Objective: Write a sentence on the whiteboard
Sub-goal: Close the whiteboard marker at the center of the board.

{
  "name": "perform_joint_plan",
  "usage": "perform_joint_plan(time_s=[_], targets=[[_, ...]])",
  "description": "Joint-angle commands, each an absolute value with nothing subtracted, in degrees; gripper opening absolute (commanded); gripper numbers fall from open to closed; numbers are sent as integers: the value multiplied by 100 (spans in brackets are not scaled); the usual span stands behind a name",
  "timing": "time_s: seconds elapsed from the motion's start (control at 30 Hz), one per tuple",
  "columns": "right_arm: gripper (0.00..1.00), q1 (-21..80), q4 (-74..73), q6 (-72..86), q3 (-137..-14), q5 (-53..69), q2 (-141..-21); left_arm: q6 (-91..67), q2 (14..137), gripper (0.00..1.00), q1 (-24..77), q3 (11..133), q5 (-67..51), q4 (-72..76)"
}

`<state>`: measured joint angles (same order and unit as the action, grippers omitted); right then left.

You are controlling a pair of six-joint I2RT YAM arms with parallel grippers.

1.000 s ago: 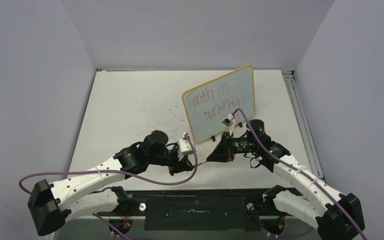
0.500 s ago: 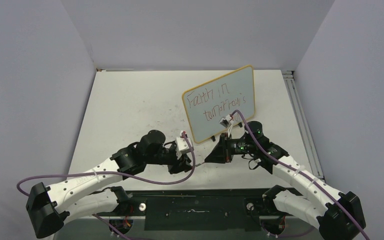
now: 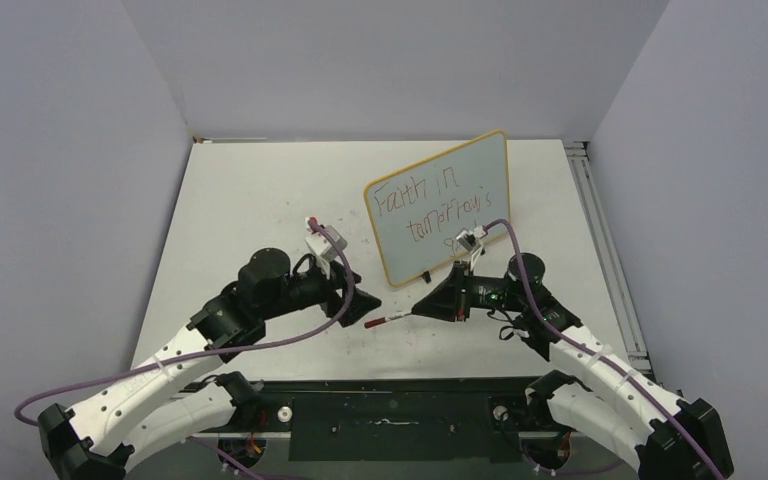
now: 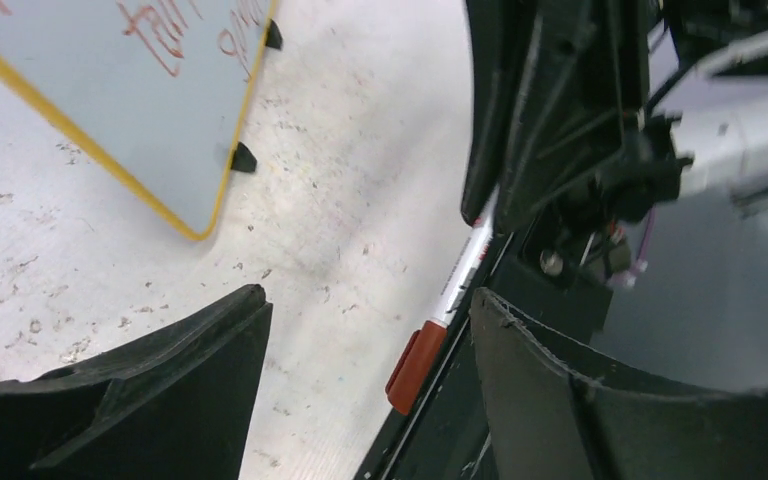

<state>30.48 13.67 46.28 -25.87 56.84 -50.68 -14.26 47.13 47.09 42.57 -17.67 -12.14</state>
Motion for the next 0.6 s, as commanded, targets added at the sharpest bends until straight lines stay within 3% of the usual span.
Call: perform_joint_plan(time_s=[0.0, 0.3, 0.57], targets=[[5, 2840, 2945, 5387, -2551, 5621, -4642, -3284, 4443, 71, 4375, 4466, -1420, -360], [5, 2834, 3947, 5825, -2396, 4966, -4255, -5134, 4242, 75, 4207, 3753, -1784, 1294], [5, 2839, 4643, 6064, -2314, 4723, -4208, -5644, 4298, 73, 4201, 3603, -2091, 1651]])
